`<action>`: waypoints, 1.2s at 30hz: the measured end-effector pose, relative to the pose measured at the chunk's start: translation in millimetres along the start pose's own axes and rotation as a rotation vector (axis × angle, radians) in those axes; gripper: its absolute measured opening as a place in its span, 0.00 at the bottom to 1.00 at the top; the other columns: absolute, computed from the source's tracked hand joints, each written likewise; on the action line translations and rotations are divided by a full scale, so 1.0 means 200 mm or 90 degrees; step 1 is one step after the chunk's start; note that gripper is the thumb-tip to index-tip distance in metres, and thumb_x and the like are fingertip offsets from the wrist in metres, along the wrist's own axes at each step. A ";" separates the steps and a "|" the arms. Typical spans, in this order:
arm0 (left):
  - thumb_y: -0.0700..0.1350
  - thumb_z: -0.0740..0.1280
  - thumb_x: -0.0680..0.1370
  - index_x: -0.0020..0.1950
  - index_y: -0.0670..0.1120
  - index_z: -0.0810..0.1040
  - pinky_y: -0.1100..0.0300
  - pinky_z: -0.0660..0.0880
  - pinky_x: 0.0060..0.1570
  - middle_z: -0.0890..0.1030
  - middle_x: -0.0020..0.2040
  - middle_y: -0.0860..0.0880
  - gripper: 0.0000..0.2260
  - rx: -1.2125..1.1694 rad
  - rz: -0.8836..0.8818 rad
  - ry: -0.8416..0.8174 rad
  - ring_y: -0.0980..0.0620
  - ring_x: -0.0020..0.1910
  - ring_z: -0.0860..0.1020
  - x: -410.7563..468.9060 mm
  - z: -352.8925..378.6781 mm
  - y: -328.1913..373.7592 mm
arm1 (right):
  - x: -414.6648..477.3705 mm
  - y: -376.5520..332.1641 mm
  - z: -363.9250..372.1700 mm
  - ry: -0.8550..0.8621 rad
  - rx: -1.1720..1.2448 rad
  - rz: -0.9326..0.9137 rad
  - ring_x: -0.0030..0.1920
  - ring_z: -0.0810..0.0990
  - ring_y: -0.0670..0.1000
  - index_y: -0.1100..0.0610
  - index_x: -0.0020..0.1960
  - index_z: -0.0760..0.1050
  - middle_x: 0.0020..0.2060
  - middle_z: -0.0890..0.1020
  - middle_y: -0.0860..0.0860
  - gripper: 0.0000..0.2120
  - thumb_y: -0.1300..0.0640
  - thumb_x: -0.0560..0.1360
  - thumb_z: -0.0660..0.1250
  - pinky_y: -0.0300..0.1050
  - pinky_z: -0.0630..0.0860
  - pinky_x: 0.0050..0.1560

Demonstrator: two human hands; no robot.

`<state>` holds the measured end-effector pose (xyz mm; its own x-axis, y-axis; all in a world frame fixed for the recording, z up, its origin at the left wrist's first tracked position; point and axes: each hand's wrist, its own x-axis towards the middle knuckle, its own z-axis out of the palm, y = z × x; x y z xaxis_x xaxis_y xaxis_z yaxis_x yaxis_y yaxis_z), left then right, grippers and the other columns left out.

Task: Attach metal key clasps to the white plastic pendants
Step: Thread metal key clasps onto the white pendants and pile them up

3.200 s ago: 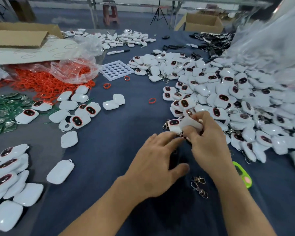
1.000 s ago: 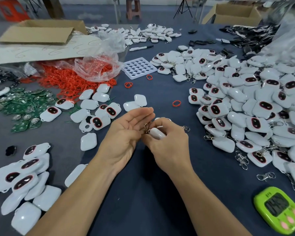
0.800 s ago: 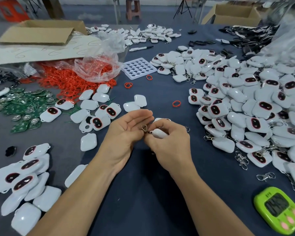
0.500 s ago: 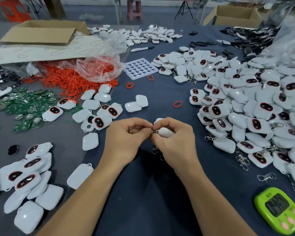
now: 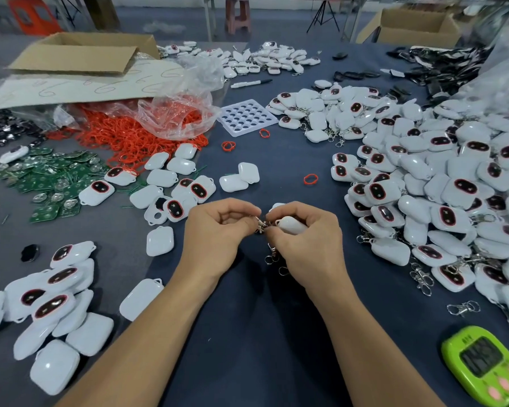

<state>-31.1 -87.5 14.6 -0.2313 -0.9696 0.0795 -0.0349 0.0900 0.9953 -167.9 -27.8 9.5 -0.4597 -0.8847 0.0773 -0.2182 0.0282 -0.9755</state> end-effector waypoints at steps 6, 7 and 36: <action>0.45 0.70 0.71 0.41 0.64 0.84 0.64 0.76 0.37 0.84 0.33 0.59 0.11 0.246 0.013 0.027 0.61 0.32 0.80 -0.03 0.04 -0.01 | 0.01 0.01 -0.01 0.088 0.014 -0.005 0.34 0.82 0.40 0.47 0.38 0.84 0.38 0.86 0.39 0.12 0.64 0.70 0.76 0.30 0.74 0.34; 0.48 0.68 0.70 0.42 0.66 0.83 0.62 0.76 0.37 0.83 0.33 0.61 0.11 0.291 0.013 0.021 0.61 0.33 0.80 -0.04 0.05 0.00 | 0.01 0.01 -0.01 0.099 0.018 -0.010 0.34 0.82 0.40 0.47 0.38 0.84 0.37 0.86 0.39 0.12 0.64 0.70 0.76 0.29 0.74 0.34; 0.53 0.73 0.72 0.46 0.64 0.85 0.61 0.80 0.46 0.84 0.42 0.68 0.06 0.271 0.109 0.011 0.63 0.42 0.83 -0.05 0.05 0.00 | 0.04 0.01 -0.03 0.046 0.203 0.023 0.35 0.83 0.46 0.52 0.36 0.83 0.35 0.86 0.50 0.14 0.70 0.71 0.75 0.37 0.78 0.37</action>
<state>-38.6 -76.4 12.6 -0.2523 -0.9362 0.2448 -0.3954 0.3306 0.8569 -177.9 -31.6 10.1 -0.5249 -0.8500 0.0447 0.0750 -0.0984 -0.9923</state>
